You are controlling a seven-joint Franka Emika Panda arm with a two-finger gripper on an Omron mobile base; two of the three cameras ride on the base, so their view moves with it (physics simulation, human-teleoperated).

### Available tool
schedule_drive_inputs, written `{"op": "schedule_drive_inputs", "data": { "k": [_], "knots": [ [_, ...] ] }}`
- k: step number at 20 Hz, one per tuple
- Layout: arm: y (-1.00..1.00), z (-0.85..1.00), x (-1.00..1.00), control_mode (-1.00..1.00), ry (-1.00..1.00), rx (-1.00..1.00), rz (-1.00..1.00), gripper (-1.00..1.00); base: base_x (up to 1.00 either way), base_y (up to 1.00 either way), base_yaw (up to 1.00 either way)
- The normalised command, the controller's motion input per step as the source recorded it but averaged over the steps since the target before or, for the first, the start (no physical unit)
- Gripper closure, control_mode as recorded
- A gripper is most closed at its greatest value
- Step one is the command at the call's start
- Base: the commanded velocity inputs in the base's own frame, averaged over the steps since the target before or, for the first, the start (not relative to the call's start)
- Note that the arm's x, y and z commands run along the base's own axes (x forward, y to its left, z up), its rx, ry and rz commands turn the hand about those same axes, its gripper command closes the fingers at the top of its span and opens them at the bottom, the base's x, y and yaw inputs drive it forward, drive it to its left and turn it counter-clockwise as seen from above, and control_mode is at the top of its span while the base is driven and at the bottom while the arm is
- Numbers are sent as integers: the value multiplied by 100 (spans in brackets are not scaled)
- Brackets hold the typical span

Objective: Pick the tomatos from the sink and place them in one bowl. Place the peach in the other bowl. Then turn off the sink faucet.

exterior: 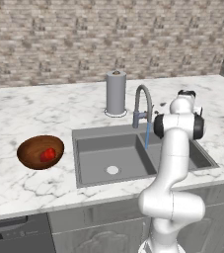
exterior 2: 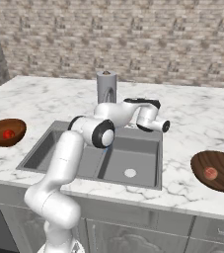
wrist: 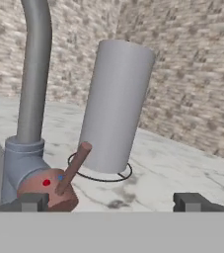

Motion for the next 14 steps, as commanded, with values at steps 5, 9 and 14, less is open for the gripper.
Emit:
{"op": "schedule_drive_inputs", "data": {
  "k": [5, 9, 14],
  "knots": [
    [0, 1, 49, -100, 0, 5, 0, -100, 0, 0, 0],
    [18, 6, 38, -100, 0, 3, -1, -100, 0, 0, 0],
    [43, 2, 27, -100, 0, 1, -2, -100, 0, 0, 0]
  ]
}}
